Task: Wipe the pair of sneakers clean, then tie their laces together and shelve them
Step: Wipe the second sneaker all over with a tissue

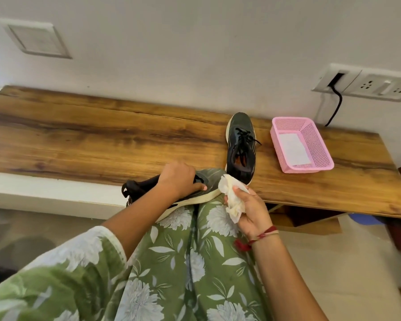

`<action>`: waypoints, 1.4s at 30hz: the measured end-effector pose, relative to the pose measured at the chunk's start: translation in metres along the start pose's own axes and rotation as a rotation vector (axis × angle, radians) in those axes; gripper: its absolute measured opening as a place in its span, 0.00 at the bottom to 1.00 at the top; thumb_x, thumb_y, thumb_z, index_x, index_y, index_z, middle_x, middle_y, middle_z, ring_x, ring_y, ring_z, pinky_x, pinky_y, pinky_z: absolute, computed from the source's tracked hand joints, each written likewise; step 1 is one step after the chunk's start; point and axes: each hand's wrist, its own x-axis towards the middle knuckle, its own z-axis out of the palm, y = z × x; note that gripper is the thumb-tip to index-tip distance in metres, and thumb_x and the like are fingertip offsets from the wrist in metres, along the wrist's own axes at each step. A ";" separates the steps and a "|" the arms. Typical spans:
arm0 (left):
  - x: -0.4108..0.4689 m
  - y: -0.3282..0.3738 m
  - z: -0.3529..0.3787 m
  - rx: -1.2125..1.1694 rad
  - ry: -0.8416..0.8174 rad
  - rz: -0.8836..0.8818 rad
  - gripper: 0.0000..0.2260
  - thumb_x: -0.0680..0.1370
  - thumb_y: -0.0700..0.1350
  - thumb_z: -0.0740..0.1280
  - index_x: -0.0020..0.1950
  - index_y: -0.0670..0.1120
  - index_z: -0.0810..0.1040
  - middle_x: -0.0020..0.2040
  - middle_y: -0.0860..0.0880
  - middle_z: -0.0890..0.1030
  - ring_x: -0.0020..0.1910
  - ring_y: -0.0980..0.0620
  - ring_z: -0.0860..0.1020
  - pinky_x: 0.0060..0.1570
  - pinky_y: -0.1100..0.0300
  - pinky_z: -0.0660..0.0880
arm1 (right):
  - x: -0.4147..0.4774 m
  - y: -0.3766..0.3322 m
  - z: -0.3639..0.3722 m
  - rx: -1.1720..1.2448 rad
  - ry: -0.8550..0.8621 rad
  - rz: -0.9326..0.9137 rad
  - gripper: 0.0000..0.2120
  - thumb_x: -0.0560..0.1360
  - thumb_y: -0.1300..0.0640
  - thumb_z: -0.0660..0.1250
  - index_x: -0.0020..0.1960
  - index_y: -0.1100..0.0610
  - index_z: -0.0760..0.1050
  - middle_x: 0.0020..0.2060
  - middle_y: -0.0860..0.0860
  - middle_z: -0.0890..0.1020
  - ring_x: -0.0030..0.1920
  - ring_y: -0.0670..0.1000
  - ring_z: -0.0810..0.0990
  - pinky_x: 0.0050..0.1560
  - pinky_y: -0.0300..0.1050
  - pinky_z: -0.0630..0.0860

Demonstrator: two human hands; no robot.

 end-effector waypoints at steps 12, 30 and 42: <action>0.038 -0.023 0.023 -0.210 0.140 0.306 0.29 0.73 0.70 0.57 0.49 0.45 0.80 0.42 0.48 0.81 0.41 0.49 0.78 0.38 0.56 0.75 | 0.022 0.011 -0.004 -1.514 0.130 -1.003 0.16 0.70 0.72 0.63 0.53 0.60 0.80 0.51 0.56 0.82 0.53 0.57 0.78 0.56 0.46 0.71; 0.035 -0.018 0.032 -0.096 0.270 0.343 0.28 0.77 0.68 0.51 0.43 0.47 0.77 0.37 0.50 0.79 0.36 0.50 0.75 0.30 0.59 0.63 | 0.024 0.024 -0.008 -1.671 -0.003 -1.087 0.16 0.67 0.65 0.55 0.47 0.61 0.80 0.41 0.55 0.83 0.44 0.55 0.80 0.64 0.45 0.67; 0.026 -0.017 0.037 -0.119 0.331 0.360 0.25 0.77 0.67 0.50 0.42 0.49 0.74 0.41 0.50 0.79 0.40 0.50 0.78 0.31 0.60 0.64 | 0.010 0.035 0.002 -1.505 0.056 -0.958 0.15 0.66 0.74 0.66 0.45 0.57 0.80 0.38 0.55 0.82 0.43 0.57 0.79 0.50 0.52 0.78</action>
